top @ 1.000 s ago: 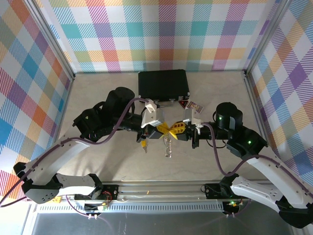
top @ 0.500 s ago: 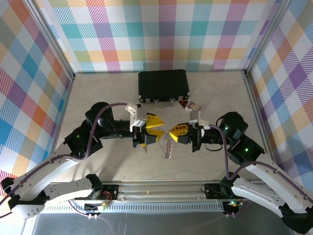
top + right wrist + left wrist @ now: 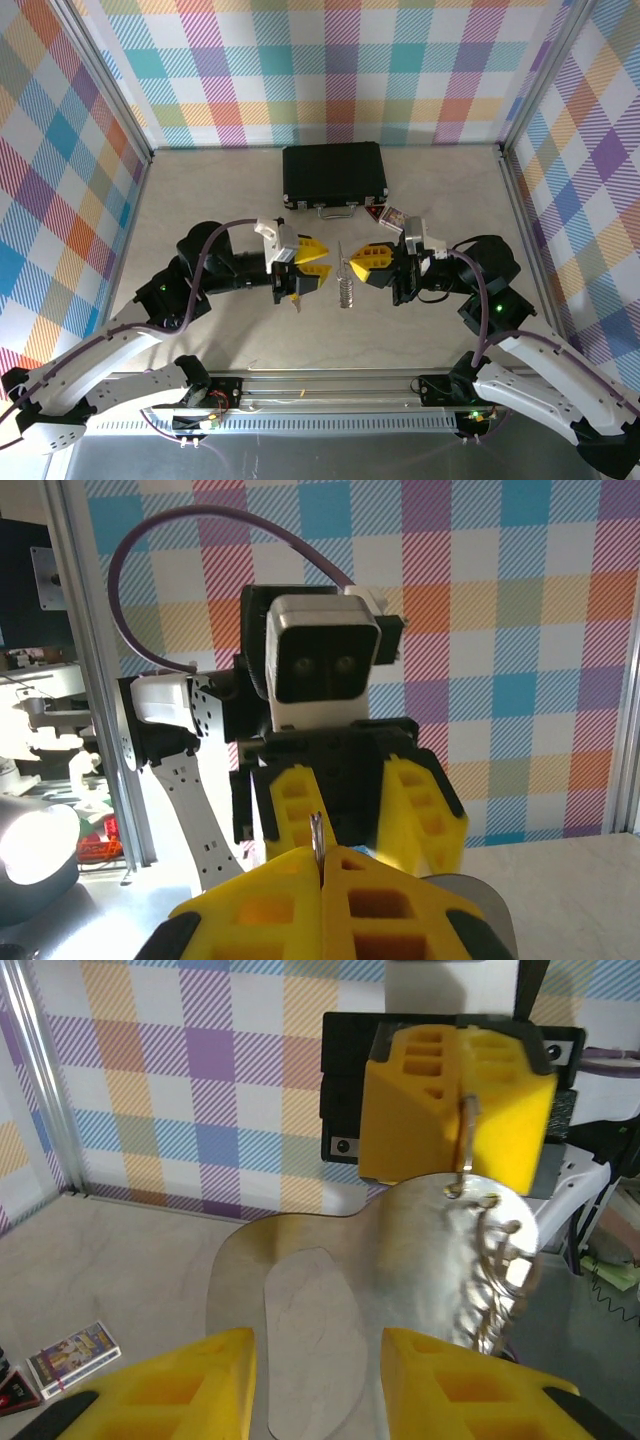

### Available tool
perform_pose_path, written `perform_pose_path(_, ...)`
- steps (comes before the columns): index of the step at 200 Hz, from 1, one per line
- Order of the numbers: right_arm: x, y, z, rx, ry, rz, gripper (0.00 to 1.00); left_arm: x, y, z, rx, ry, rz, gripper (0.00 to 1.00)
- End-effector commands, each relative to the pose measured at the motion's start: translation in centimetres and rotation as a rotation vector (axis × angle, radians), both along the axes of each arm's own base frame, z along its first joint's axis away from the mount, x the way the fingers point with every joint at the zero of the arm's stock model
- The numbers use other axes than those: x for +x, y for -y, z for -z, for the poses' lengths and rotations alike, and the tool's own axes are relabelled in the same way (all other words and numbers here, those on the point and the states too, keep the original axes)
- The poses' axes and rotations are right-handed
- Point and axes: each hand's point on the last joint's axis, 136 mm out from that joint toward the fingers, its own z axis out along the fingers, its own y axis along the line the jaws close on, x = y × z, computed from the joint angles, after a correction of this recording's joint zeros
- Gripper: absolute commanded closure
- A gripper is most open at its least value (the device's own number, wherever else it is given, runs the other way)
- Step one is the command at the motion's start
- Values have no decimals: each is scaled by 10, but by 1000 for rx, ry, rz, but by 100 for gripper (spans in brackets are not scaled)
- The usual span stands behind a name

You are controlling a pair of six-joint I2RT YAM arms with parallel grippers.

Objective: Put the keys on the keyring

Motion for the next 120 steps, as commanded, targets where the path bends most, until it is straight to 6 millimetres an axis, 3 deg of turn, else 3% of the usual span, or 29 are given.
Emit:
perform_pose_path(1, -8, 3, -14, 56, 32, -33, 100, 0, 8, -11, -46, 26, 32, 62)
perform_pose_path(59, -4, 1, -12, 65, 27, -20, 100, -13, 26, -21, -107, -12, 164, 66)
perform_pose_path(120, 0, 5, -14, 96, 23, 17, 100, -13, 13, -28, -100, 32, 102, 68)
